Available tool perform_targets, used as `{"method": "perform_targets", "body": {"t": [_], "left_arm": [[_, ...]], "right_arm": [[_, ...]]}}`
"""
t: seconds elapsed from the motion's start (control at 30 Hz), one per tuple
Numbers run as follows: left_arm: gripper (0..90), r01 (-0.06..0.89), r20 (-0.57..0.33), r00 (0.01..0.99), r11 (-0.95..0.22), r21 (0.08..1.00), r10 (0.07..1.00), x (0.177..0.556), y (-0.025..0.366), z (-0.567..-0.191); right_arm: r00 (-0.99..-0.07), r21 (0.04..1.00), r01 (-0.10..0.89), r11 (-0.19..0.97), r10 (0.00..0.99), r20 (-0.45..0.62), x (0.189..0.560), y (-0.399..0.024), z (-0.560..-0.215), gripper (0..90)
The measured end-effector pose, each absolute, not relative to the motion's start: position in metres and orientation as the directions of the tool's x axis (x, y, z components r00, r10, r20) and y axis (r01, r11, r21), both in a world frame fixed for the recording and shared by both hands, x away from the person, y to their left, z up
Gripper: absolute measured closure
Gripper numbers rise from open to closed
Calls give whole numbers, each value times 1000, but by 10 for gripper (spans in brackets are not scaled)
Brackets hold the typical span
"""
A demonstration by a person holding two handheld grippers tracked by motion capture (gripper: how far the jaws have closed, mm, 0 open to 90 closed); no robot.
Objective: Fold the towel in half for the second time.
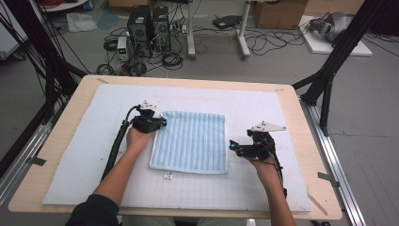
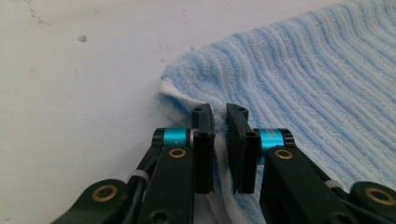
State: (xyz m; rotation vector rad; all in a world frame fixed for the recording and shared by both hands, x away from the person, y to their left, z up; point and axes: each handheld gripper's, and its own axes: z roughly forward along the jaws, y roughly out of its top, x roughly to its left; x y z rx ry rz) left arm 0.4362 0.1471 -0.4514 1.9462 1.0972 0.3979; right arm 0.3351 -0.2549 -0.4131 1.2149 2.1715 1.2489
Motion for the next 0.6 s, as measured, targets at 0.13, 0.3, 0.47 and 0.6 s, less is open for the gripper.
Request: {"method": "perform_targets", "body": {"t": [0.13,0.3,0.47,0.6], "left_arm": [[494,513,-90,521,-227,828,849,441,150,-448],[475,486,-62,531,-244,839,845,459,152,-445],[481,518,-54,536,-278,809,843,474,147,-451],[632,496,-20,578,-332,802,816,472,143,-451]], "right_arm": [[-570,830,503,242,815,107,336,-255,-414,115],[-579,826,506,249,808,111,335,-253,-415,115],[-580,827,507,245,807,117,335,-253,-415,115],[-577,827,508,241,808,118,336,-254,-416,115]]}}
